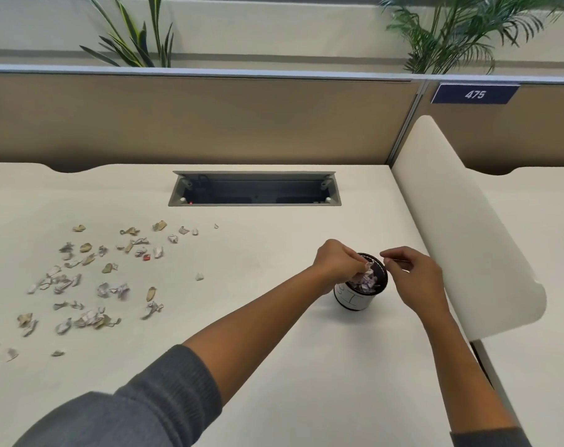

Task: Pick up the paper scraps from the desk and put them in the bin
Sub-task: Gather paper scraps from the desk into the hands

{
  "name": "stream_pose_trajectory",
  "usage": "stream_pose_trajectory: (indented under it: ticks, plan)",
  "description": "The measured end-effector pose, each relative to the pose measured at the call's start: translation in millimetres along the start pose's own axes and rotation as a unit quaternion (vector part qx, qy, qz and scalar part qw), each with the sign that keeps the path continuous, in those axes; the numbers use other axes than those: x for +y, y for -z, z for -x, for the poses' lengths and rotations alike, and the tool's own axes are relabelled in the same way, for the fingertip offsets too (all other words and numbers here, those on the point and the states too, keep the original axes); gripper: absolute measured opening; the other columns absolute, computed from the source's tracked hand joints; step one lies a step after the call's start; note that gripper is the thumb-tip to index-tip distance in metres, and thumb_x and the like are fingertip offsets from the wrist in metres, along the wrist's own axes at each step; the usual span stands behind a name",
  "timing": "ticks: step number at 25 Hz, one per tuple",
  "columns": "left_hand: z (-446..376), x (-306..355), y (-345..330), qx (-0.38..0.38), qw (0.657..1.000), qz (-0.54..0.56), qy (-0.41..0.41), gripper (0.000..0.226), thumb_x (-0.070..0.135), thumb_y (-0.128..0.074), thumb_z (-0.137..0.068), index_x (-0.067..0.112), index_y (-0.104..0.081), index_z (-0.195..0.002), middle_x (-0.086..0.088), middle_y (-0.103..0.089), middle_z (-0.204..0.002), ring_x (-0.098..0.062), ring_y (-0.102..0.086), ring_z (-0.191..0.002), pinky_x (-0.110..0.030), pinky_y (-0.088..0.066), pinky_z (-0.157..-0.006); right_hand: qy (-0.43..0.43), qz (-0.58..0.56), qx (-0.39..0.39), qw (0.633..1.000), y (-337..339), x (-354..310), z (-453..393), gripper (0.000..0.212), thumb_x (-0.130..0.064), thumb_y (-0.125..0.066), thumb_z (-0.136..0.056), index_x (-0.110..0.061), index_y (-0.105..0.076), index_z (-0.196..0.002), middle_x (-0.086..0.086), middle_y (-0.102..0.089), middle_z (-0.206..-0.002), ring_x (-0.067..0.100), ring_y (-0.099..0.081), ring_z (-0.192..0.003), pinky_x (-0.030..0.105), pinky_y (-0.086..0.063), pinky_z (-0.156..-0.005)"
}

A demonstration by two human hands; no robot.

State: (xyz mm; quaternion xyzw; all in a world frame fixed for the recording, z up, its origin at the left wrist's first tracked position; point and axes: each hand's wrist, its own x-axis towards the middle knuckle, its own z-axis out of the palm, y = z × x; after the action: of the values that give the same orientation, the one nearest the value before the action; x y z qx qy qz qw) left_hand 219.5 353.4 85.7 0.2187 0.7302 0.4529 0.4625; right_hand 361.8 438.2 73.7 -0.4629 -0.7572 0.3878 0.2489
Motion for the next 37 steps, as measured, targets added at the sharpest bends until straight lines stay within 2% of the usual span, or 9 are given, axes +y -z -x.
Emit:
stream_pose_trajectory:
  ticks: [3,6,9,14,18,24,28,32,37]
  plan:
    - [0.2,7.8,-2.1,0.005,1.0,-0.022,-0.005,0.01,0.004,-0.067,-0.083,0.008,-0.076,-0.083,-0.011,-0.074,-0.091,-0.029,-0.074,-0.085,-0.035,-0.061,-0.081,0.0,-0.022,0.004,1.0,4.9,7.3,0.5,0.02,-0.008,-0.065,-0.088,-0.026,-0.074,-0.089,-0.018,-0.073,-0.089,-0.007,-0.066,-0.082,0.0,-0.043,-0.068]
    - [4.7,14.9,1.9,0.003,1.0,-0.028,-0.013,0.024,0.002,-0.051,-0.084,0.01,-0.074,-0.083,-0.005,-0.069,-0.083,-0.03,-0.07,-0.075,-0.042,-0.061,-0.079,-0.017,-0.062,0.013,0.998,5.5,12.2,0.5,0.024,-0.005,-0.063,-0.089,-0.026,-0.074,-0.087,-0.011,-0.075,-0.086,0.002,-0.072,-0.082,0.016,-0.051,-0.078]
    - [8.3,13.2,12.8,0.012,1.0,0.017,-0.019,0.024,0.0,-0.046,-0.084,0.01,-0.068,-0.083,-0.015,-0.068,-0.099,-0.029,-0.067,-0.08,-0.046,-0.061,-0.08,-0.017,-0.093,0.018,0.995,-0.8,6.3,1.4,0.026,-0.001,-0.059,-0.09,-0.023,-0.075,-0.087,-0.006,-0.076,-0.086,0.006,-0.074,-0.082,0.025,-0.054,-0.083]
    - [22.4,-18.6,47.3,0.045,0.997,0.03,-0.047,0.026,0.003,-0.046,-0.086,0.016,-0.068,-0.091,-0.006,-0.07,-0.104,-0.023,-0.066,-0.1,-0.038,-0.06,-0.082,-0.007,-0.118,0.008,0.993,-23.0,-13.0,7.6,0.027,-0.002,-0.059,-0.089,-0.023,-0.075,-0.087,-0.006,-0.077,-0.083,0.004,-0.072,-0.08,0.017,-0.051,-0.075]
    - [34.6,-63.3,97.4,0.093,0.994,-0.035,-0.055,0.028,0.009,-0.047,-0.085,0.022,-0.069,-0.098,0.006,-0.067,-0.109,-0.008,-0.062,-0.095,-0.019,-0.048,-0.063,0.005,-0.14,-0.008,0.99,-46.5,-32.8,16.8,0.026,-0.003,-0.058,-0.09,-0.021,-0.076,-0.089,-0.005,-0.076,-0.08,0.001,-0.072,-0.079,0.007,-0.051,-0.069]
    - [58.4,-147.1,190.5,0.177,0.934,-0.3,-0.077,0.036,0.015,-0.053,-0.088,0.017,-0.057,-0.125,0.0,-0.053,-0.136,-0.019,-0.052,-0.121,-0.026,-0.038,-0.1,0.025,-0.153,-0.064,0.986,-92.6,-58.8,36.5,0.027,0.002,-0.054,-0.093,-0.017,-0.073,-0.089,0.0,-0.075,-0.086,0.003,-0.073,-0.078,0.01,-0.054,-0.074]
    - [78.4,-191.5,243.5,0.133,0.838,-0.529,-0.011,0.063,0.014,-0.045,-0.093,0.016,-0.023,-0.152,-0.005,-0.01,-0.163,-0.027,0.002,-0.151,-0.049,-0.005,-0.121,0.031,-0.141,-0.103,0.984,-128.4,-72.8,52.8,0.028,0.002,-0.054,-0.092,-0.018,-0.073,-0.087,-0.001,-0.076,-0.087,0.006,-0.074,-0.08,0.008,-0.051,-0.071]
    - [97.2,-211.8,271.4,0.101,0.863,-0.494,0.013,0.069,0.012,-0.04,-0.095,0.024,-0.01,-0.156,-0.005,0.002,-0.164,-0.029,0.01,-0.151,-0.05,-0.006,-0.122,0.035,-0.104,-0.161,0.981,-167.5,-87.4,70.3,0.029,-0.002,-0.055,-0.091,-0.024,-0.073,-0.086,-0.008,-0.075,-0.086,0.004,-0.072,-0.078,0.007,-0.051,-0.07]
    - [103.9,-227.1,278.4,0.108,0.872,-0.478,-0.014,0.061,0.009,-0.036,-0.098,0.02,-0.018,-0.155,-0.005,-0.007,-0.164,-0.024,-0.004,-0.151,-0.037,-0.023,-0.119,0.075,-0.028,-0.257,0.963,-221.3,-99.1,86.9,0.021,-0.008,-0.057,-0.093,-0.024,-0.07,-0.097,-0.012,-0.07,-0.103,0.0,-0.065,-0.093,0.003,-0.045,-0.069]
